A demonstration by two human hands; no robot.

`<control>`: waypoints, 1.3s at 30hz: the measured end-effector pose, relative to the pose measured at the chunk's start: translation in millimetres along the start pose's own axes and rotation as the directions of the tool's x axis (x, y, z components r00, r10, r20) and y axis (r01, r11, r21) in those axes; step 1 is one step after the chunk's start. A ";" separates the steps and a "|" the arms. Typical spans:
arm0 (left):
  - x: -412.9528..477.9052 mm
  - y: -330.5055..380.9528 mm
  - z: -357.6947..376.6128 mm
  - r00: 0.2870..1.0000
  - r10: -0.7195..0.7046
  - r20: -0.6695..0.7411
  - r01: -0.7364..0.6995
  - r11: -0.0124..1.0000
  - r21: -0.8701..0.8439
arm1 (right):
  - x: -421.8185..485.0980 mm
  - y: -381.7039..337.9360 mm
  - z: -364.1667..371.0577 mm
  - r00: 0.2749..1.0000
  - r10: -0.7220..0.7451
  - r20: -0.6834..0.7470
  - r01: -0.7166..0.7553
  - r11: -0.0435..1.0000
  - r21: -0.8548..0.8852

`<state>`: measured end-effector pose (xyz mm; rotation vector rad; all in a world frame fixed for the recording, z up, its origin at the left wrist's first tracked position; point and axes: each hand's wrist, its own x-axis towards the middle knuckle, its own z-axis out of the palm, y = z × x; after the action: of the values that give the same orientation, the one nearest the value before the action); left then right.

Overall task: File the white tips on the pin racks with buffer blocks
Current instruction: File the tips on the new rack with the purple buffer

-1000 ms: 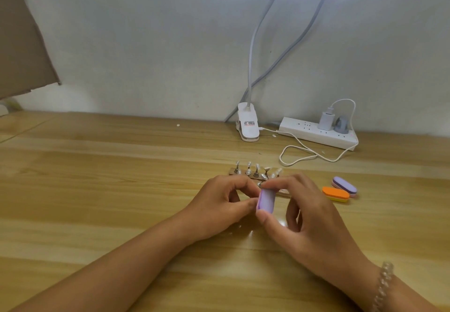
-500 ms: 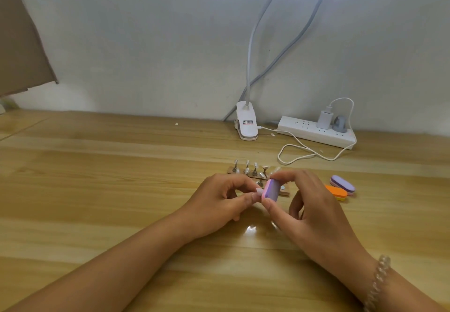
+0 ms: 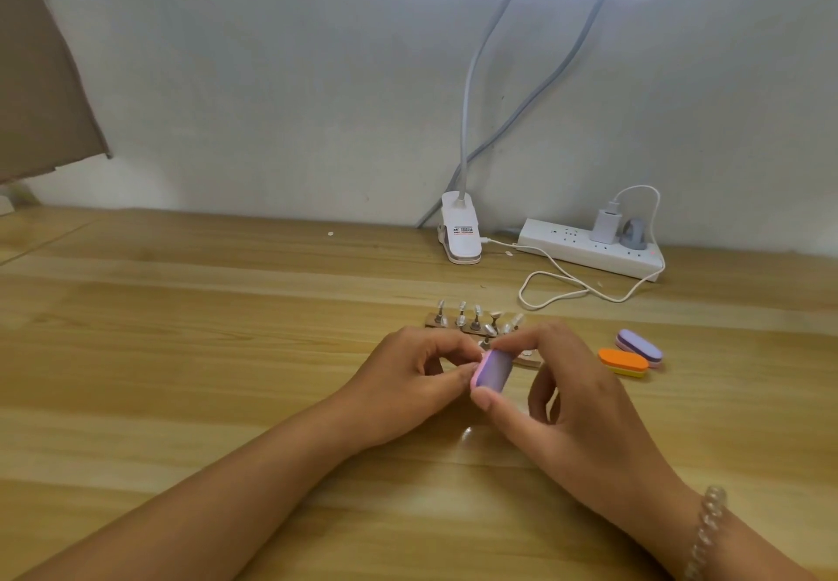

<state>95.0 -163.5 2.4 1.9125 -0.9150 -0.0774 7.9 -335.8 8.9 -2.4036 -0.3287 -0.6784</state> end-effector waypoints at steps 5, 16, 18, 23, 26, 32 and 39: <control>-0.8 -0.2 1.4 1.000 0.005 -0.002 -0.005 1.000 -0.006 | 3.7 4.6 -3.4 0.993 0.094 -0.070 -0.090 0.994 0.068; -2.1 -0.7 1.1 0.999 -0.039 -0.016 0.038 0.999 -0.032 | 0.3 -0.7 -0.8 1.000 0.028 0.000 -0.028 0.999 0.017; -2.0 -0.8 1.3 0.999 -0.049 -0.011 0.048 0.999 -0.025 | -0.6 -1.8 1.3 0.999 0.018 0.032 -0.018 1.000 0.006; -1.1 1.5 2.3 1.000 -0.016 -0.016 0.015 0.999 -0.032 | 6.5 9.4 -3.3 0.964 0.252 -0.088 -0.245 0.966 0.083; -1.1 0.5 1.3 0.999 -0.026 -0.038 0.022 0.996 -0.089 | 10.2 11.3 -7.2 0.894 0.442 -0.076 -0.378 0.833 0.405; -1.4 -5.0 2.2 0.999 -0.034 -0.030 0.030 0.992 -0.119 | 17.4 14.5 -11.1 0.779 0.626 0.036 -0.471 0.547 0.692; -1.4 -8.2 3.9 1.000 -0.002 -0.023 0.000 0.994 -0.108 | 8.3 11.8 -5.7 0.931 0.360 0.063 -0.333 0.762 0.555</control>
<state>97.0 -163.5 -6.6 1.8105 -0.8773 -0.1033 17.2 -348.0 11.5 -1.8068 -0.0381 -0.3920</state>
